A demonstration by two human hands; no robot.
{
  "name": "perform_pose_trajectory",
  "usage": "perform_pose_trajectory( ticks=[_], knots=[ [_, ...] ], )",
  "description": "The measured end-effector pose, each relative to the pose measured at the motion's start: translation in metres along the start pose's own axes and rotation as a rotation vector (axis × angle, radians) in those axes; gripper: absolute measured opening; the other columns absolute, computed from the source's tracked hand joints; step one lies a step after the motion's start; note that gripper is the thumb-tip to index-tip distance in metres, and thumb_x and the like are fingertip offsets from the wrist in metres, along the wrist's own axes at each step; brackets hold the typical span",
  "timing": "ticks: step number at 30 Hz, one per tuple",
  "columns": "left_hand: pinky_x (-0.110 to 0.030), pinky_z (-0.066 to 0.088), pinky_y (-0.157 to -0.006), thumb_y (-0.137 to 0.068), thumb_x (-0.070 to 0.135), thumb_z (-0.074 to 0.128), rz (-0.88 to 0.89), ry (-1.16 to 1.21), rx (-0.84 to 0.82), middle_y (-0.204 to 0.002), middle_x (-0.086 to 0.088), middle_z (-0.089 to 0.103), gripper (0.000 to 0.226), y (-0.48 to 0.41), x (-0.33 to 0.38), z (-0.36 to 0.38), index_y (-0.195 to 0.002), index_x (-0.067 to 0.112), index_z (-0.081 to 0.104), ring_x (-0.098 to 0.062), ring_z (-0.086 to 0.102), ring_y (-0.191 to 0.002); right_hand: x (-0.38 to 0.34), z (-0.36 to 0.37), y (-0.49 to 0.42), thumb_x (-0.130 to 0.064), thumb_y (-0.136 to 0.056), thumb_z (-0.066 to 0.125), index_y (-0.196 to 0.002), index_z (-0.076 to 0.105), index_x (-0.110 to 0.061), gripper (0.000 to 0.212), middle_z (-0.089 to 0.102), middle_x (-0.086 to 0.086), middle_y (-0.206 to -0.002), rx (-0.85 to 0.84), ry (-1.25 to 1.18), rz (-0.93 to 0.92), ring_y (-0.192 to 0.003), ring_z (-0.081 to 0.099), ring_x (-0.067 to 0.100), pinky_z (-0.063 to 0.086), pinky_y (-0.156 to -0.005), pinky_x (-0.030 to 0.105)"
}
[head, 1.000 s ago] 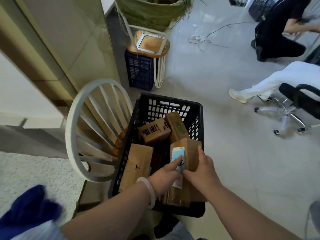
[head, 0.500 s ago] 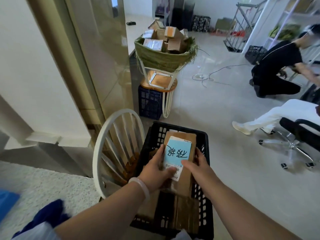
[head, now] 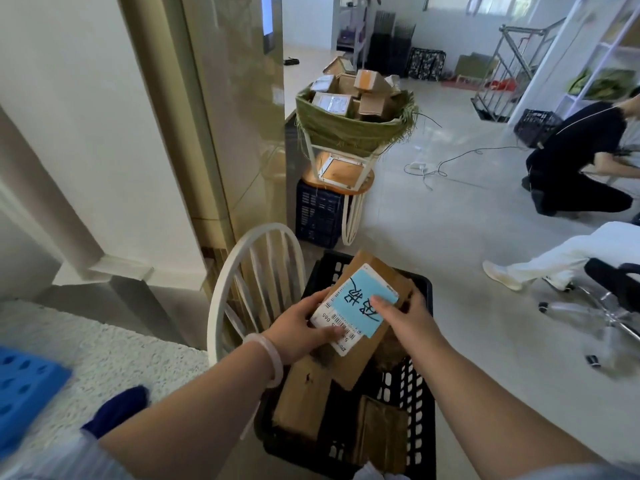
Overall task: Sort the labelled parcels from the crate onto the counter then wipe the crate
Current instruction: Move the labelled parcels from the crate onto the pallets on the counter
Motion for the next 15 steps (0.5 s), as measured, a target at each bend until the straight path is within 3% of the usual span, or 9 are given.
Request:
perform_pose_trajectory(
  ticks=[3,5,7,9,13,15],
  knots=[
    [-0.034,0.055,-0.093,-0.086,0.019,0.073,-0.016,-0.109,-0.048,-0.113,0.013,0.067,0.075,0.002,-0.001,-0.009,-0.147,0.041,0.035,-0.006,0.065,-0.103,-0.017,-0.017,-0.009,-0.053,-0.076,0.077,-0.153,0.022,-0.037,0.096,0.046,-0.001,-0.146,0.001,0.228,-0.054,-0.130,0.050,0.027,0.044,-0.106,0.050],
    [-0.032,0.056,-0.092,-0.087,0.019,0.071,-0.019,-0.160,-0.085,-0.113,0.013,0.067,0.073,0.004,0.001,-0.012,-0.146,0.044,0.036,-0.006,0.064,-0.105,-0.018,-0.012,-0.013,-0.051,-0.077,0.076,-0.148,0.033,-0.037,0.084,0.057,-0.003,-0.136,-0.116,0.302,-0.036,-0.120,0.058,0.022,0.048,-0.102,0.045],
    [-0.020,0.056,-0.079,-0.088,0.018,0.070,-0.012,-0.199,-0.092,-0.110,0.015,0.067,0.069,0.004,0.006,-0.017,-0.144,0.044,0.039,0.000,0.064,-0.099,-0.011,-0.005,-0.014,-0.053,-0.077,0.076,-0.138,0.047,-0.036,0.069,0.071,-0.006,-0.113,-0.220,0.314,0.009,-0.105,0.067,0.018,0.052,-0.098,0.047],
    [-0.019,0.055,-0.079,-0.087,0.018,0.071,-0.009,-0.185,-0.060,-0.112,0.016,0.066,0.068,0.004,0.011,-0.025,-0.144,0.042,0.041,0.002,0.063,-0.098,-0.007,-0.001,-0.018,-0.053,-0.078,0.075,-0.132,0.052,-0.033,0.062,0.075,-0.007,-0.103,-0.228,0.262,0.018,-0.099,0.070,0.018,0.053,-0.095,0.049],
    [-0.041,0.046,-0.103,-0.081,0.028,0.077,0.019,-0.049,0.291,-0.144,0.008,0.045,0.091,0.002,0.007,-0.064,-0.152,0.042,0.022,-0.019,0.051,-0.126,-0.002,0.001,-0.020,-0.043,-0.084,0.073,-0.134,0.046,-0.030,0.058,0.071,0.000,-0.108,-0.141,0.074,0.066,-0.097,0.069,0.020,0.058,-0.086,0.046],
    [-0.053,0.040,-0.108,-0.075,0.032,0.081,0.024,0.149,0.412,-0.155,0.002,0.034,0.106,0.003,-0.008,-0.071,-0.153,0.045,0.010,-0.026,0.041,-0.137,0.004,0.001,-0.020,-0.042,-0.084,0.074,-0.140,0.041,-0.029,0.066,0.067,0.001,-0.112,-0.082,-0.004,0.101,-0.101,0.066,0.021,0.059,-0.084,0.047]
  ],
)
Point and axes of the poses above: each hand's wrist, its own y-axis away from the middle knuckle, its own z-axis out of the palm, x = y × z, the point moved 10 cm from there along -y, towards the middle knuckle
